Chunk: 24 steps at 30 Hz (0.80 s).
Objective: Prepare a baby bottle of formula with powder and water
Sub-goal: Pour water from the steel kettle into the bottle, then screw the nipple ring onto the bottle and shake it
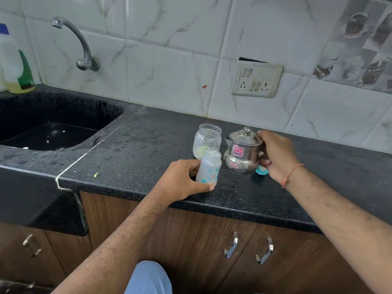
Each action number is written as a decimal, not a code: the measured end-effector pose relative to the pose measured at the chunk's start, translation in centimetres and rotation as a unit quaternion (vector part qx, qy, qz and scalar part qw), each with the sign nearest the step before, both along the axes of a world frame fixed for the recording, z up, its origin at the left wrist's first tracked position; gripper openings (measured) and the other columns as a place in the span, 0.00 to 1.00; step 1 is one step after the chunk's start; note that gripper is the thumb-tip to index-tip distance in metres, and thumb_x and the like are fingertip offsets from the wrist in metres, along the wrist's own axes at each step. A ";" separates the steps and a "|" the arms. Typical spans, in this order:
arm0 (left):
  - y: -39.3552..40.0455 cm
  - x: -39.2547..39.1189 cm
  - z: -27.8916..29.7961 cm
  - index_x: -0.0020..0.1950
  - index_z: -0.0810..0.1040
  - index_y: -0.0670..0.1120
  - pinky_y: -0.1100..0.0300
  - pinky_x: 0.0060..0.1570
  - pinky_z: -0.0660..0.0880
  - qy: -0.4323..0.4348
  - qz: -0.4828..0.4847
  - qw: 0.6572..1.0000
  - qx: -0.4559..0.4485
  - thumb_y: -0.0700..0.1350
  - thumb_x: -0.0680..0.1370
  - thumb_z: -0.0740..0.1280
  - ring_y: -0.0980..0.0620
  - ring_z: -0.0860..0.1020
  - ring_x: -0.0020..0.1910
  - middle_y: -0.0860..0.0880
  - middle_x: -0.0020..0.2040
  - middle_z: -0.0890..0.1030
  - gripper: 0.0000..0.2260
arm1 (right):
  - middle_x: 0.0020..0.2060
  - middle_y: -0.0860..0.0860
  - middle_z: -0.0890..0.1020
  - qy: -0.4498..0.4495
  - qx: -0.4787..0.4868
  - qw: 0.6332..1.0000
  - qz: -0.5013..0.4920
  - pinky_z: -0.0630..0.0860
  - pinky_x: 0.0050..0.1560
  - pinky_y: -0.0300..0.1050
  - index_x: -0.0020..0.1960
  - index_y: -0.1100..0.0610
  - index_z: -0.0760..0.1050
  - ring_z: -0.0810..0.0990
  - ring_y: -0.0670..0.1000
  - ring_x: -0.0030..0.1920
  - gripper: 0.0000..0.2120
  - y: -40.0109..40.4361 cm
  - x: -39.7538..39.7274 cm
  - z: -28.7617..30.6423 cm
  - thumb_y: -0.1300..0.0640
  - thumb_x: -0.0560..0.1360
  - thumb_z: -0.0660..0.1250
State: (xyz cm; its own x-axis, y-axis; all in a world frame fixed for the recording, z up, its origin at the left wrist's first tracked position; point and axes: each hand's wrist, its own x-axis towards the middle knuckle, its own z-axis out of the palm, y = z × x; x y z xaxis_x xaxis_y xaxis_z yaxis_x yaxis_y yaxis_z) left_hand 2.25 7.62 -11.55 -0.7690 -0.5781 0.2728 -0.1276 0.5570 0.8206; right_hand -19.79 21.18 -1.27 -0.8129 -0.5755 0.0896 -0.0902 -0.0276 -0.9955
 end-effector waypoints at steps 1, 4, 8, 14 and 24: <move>0.0 0.0 0.0 0.68 0.86 0.56 0.68 0.61 0.81 -0.002 0.001 1.000 -0.002 0.51 0.71 0.86 0.71 0.84 0.56 0.63 0.57 0.88 0.26 | 0.31 0.52 0.72 -0.019 -0.014 1.000 -0.011 0.56 0.21 0.35 0.39 0.54 0.73 0.64 0.46 0.23 0.12 -0.1 -0.3 -0.5 0.56 0.80 0.66; 0.0 0.0 0.0 0.68 0.86 0.56 0.65 0.63 0.81 -0.002 0.001 1.000 -0.002 0.51 0.71 0.86 0.70 0.84 0.56 0.64 0.57 0.88 0.26 | 0.31 0.52 0.70 -0.050 -0.028 0.997 -0.045 0.54 0.22 0.35 0.40 0.53 0.71 0.62 0.46 0.22 0.12 -0.5 -1.3 -2.1 0.55 0.82 0.65; 0.1 0.0 0.0 0.67 0.86 0.56 0.64 0.65 0.80 0.004 -0.002 1.000 0.008 0.49 0.71 0.86 0.70 0.84 0.57 0.65 0.57 0.88 0.26 | 0.31 0.50 0.67 -0.057 -0.003 0.994 -0.095 0.56 0.23 0.37 0.38 0.51 0.68 0.61 0.47 0.26 0.14 -1.4 -2.8 -3.8 0.52 0.82 0.65; -0.2 -0.2 -0.2 0.67 0.86 0.58 0.58 0.67 0.81 -0.007 0.000 1.000 0.008 0.52 0.70 0.86 0.68 0.84 0.59 0.66 0.57 0.88 0.26 | 0.30 0.51 0.69 -0.070 0.013 0.991 -0.115 0.60 0.28 0.43 0.38 0.53 0.69 0.63 0.50 0.27 0.16 -2.8 -3.9 -5.0 0.49 0.83 0.61; -0.5 -0.3 -0.4 0.67 0.86 0.59 0.56 0.67 0.81 -0.018 0.002 1.000 -0.002 0.53 0.70 0.86 0.67 0.85 0.59 0.67 0.57 0.88 0.26 | 0.30 0.49 0.68 -0.088 0.048 0.991 -0.085 0.63 0.27 0.40 0.41 0.53 0.72 0.65 0.48 0.27 0.17 -3.9 -3.9 -4.4 0.46 0.86 0.60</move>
State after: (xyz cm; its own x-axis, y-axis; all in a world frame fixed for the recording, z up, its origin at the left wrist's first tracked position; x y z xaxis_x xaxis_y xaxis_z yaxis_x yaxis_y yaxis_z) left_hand 1.98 7.14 -11.93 -0.7761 -0.5800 0.2474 -0.1587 0.5594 0.8135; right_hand -23.69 17.28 -5.69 -0.8972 -0.4273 -0.1114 0.0904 0.0693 -0.9935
